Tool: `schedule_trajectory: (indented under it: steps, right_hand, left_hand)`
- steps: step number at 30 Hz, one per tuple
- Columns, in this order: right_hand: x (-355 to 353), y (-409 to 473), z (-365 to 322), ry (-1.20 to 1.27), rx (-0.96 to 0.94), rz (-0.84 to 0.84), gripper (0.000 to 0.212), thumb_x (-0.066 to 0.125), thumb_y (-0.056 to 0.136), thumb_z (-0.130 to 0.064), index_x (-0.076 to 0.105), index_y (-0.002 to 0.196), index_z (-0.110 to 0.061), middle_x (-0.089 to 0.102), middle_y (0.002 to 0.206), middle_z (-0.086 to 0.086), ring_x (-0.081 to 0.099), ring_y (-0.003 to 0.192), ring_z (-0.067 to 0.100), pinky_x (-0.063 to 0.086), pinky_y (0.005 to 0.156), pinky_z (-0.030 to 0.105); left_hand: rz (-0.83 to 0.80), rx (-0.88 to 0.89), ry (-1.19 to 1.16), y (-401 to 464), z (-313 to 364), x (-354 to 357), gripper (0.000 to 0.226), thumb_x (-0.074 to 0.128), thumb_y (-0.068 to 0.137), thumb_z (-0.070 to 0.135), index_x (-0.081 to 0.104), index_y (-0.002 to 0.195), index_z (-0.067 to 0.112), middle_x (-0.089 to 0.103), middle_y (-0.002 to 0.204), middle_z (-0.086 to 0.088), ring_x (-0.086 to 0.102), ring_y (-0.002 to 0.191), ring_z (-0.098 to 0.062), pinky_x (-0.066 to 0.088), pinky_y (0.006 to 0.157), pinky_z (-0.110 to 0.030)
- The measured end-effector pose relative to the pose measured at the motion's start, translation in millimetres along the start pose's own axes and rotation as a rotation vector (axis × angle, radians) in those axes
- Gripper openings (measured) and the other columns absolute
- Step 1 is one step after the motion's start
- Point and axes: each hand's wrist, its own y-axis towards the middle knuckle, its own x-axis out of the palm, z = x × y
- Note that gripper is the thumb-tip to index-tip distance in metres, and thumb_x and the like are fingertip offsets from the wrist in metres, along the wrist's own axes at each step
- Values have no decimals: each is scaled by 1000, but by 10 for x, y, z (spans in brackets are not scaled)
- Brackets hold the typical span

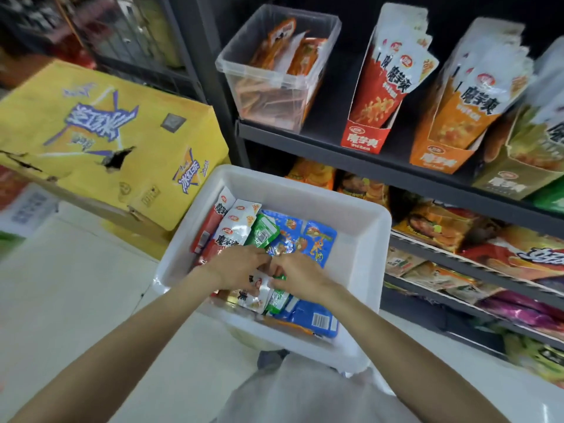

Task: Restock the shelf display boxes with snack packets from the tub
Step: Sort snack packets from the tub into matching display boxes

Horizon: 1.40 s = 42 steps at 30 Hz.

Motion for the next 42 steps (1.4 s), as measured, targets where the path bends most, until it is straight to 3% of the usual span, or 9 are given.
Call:
schedule_trajectory:
  steps: [7,13,17,20,26,32,36,38,42]
  right_hand:
    - [53,-5,-29,175,57,152,12,68,86,-18,64,97,-18,70,91,-2,65,88,14,53,82,35]
    - [-81,-105,67,361,159,378,23,72,82,-25,56,98,-24,65,87,-5,63,81,11,51,78,31]
    - [-330,-251,114,627,174,557,30,73,83,-17,50,101,-21,64,86,-13,63,80,0,51,76,21]
    - [-507,-360,159,735,177,616,30,75,81,-18,51,99,-22,64,82,-15,60,75,-10,48,73,12]
    - [-718,-567,242,731,96,650,11,69,85,-11,63,88,-19,68,82,-7,63,75,1,50,73,16]
    - [-1075,-933,398,703,132,925,14,71,84,-14,61,90,-20,69,89,-3,66,83,7,52,76,18]
    - [-1402,-1241,532,480,161,1071,11,68,87,-21,60,94,-21,66,83,-15,61,77,-4,47,67,11]
    - [-1588,-1397,592,323,185,1157,10,62,91,-29,58,95,-21,62,77,-18,59,71,-4,44,60,11]
    - [-1952,-1659,834,139,203,1401,24,55,96,-30,57,93,-7,61,70,7,55,61,24,41,56,33]
  left_hand:
    - [18,51,-171,161,-147,-88,21,72,79,32,64,94,19,63,84,5,55,78,-14,42,68,-28]
    - [553,-16,-502,145,-189,-273,15,75,79,29,74,88,17,60,66,13,53,61,-1,41,64,-13]
    - [779,-140,-901,92,-35,-485,11,74,80,28,73,85,19,68,68,11,61,66,-2,42,63,-12]
    - [808,-160,-1203,60,126,-635,9,72,83,20,73,90,15,73,77,5,64,67,-3,47,62,-17]
    - [836,-132,-1447,66,468,-843,11,68,85,14,69,88,24,73,81,11,67,77,-4,52,68,-16]
    - [746,84,-913,270,966,-1211,20,74,80,23,62,92,33,65,86,22,60,81,8,46,71,-8]
    - [831,176,-633,569,1296,-1579,28,72,80,37,67,97,17,70,86,9,64,79,-8,54,73,-35]
    - [881,275,-540,730,1484,-1794,32,69,80,40,67,100,16,70,87,2,63,76,-14,53,69,-38]
    - [1069,474,-522,1027,1990,-2239,24,72,81,26,70,102,14,72,88,3,62,71,-5,52,66,-24]
